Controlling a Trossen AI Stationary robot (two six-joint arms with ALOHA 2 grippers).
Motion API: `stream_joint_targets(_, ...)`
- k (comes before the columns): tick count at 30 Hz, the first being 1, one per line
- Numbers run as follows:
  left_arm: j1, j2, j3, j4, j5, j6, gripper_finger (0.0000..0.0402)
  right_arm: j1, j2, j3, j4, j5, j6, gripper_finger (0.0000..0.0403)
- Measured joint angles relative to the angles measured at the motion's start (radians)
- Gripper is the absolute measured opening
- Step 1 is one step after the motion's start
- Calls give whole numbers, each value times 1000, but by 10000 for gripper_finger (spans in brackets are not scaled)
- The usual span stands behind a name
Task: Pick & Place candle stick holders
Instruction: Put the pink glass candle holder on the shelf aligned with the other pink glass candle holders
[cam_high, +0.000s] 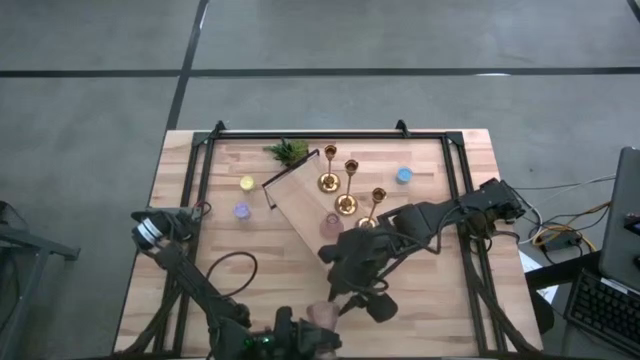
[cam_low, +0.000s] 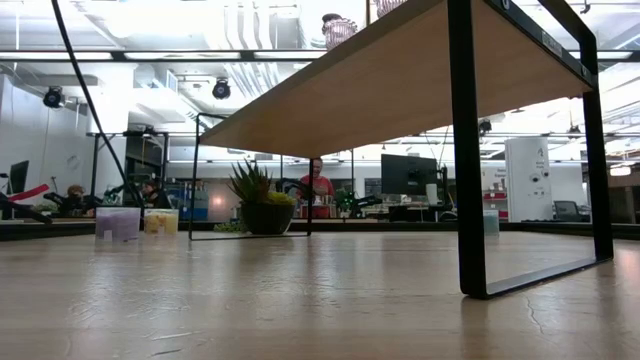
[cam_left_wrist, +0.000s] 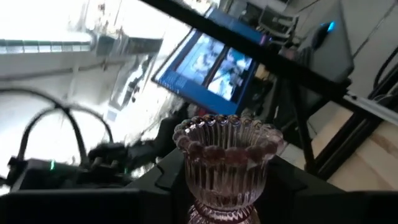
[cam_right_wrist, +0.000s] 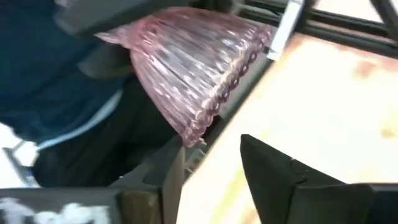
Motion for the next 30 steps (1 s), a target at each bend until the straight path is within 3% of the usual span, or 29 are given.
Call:
stream_joint_targets(3, 1, -7, -1, -1, -27, -32, 130, 0, 0, 1, -19, 59, -3, 174)
stream_joint_targets(10, 2, -19, -1, 7, -97, -55, 134, -3, 1, 7, -92, 84, 4, 206)
stream_joint_targets(14, 1, -29, -1, 19, -172, -98, 133, -2, -4, 8, -150, 83, 41, 210)
stream_joint_targets(21, 3, -64, 1, 78, -402, -151, 134, 4, -10, 9, -251, 102, 90, 210)
stream_joint_targets(30, 26, -143, -65, 88, -474, -227, 134, 38, -12, 3, -302, 110, 95, 207)
